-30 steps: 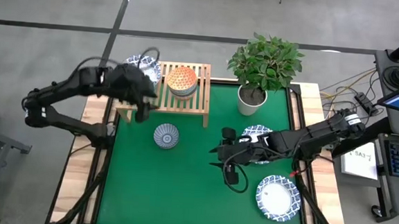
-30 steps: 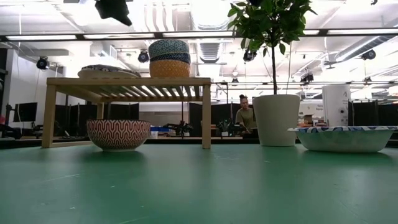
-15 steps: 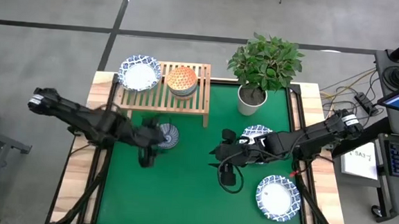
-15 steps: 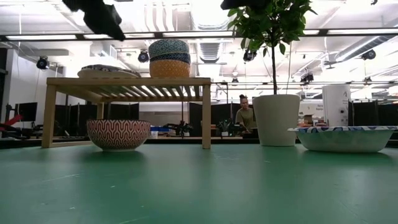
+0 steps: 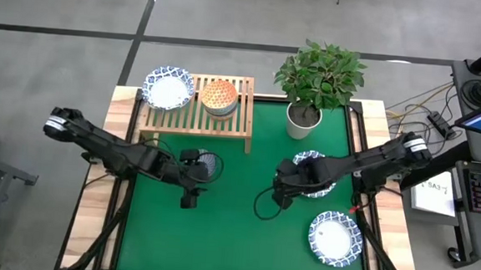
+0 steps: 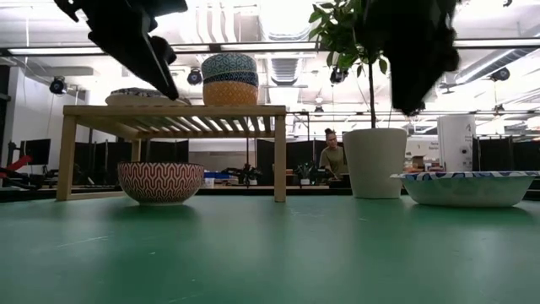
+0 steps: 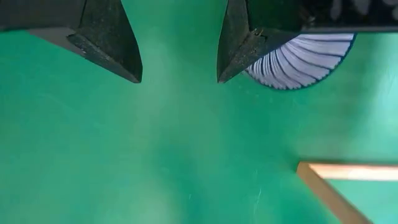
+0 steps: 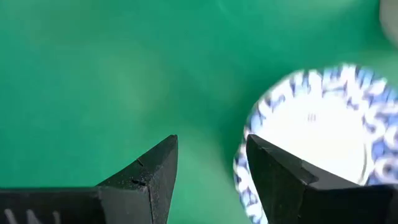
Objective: Place and stack bowls onto a shelf
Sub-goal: Stack the top white bowl on top of the other white bowl on the shelf
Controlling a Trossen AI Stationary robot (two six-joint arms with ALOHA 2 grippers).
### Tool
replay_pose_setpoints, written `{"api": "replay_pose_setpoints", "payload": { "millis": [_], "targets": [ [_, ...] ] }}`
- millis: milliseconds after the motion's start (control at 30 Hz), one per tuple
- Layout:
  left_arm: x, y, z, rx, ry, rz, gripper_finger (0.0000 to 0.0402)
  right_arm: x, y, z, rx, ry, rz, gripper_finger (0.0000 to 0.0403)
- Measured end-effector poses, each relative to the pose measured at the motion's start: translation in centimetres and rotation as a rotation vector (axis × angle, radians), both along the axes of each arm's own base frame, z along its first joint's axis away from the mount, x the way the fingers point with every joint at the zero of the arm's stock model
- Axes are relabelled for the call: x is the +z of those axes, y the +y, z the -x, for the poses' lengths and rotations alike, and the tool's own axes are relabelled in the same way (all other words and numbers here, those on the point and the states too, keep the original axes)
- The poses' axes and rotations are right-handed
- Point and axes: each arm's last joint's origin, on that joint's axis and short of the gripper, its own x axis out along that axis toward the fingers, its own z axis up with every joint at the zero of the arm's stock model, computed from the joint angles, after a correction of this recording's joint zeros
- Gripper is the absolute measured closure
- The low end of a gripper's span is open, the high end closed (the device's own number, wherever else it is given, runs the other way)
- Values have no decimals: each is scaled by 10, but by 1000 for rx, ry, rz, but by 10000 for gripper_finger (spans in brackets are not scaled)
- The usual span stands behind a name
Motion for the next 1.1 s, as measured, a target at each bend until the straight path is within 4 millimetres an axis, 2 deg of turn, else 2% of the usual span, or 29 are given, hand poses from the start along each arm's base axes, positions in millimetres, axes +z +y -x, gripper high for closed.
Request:
{"api": "replay_pose_setpoints", "payload": {
  "millis": [267, 500, 600, 667, 833, 967, 1100],
  "targets": [
    [19, 0, 0, -13, -71, 12, 211, -55, -13, -3, -105, 203, -19, 223],
    [31, -1, 3, -22, -110, 23, 211, -84, -20, -2, -131, 296, 9, 223],
    [36, -2, 5, -31, -134, 27, 211, -93, -20, -1, -131, 310, 16, 241],
    [39, -2, 5, -41, -158, 27, 211, -95, -20, 0, -128, 317, 16, 271],
    [45, -3, 9, -80, -192, 8, 211, -89, -20, 1, -113, 317, 5, 374],
    [52, -1, 17, -111, -208, -12, 211, -70, -16, -1, -66, 301, -65, 388],
    [65, 2, 29, -118, -267, 0, 211, -41, -4, -4, 33, 225, -152, 390]
  ]
}}
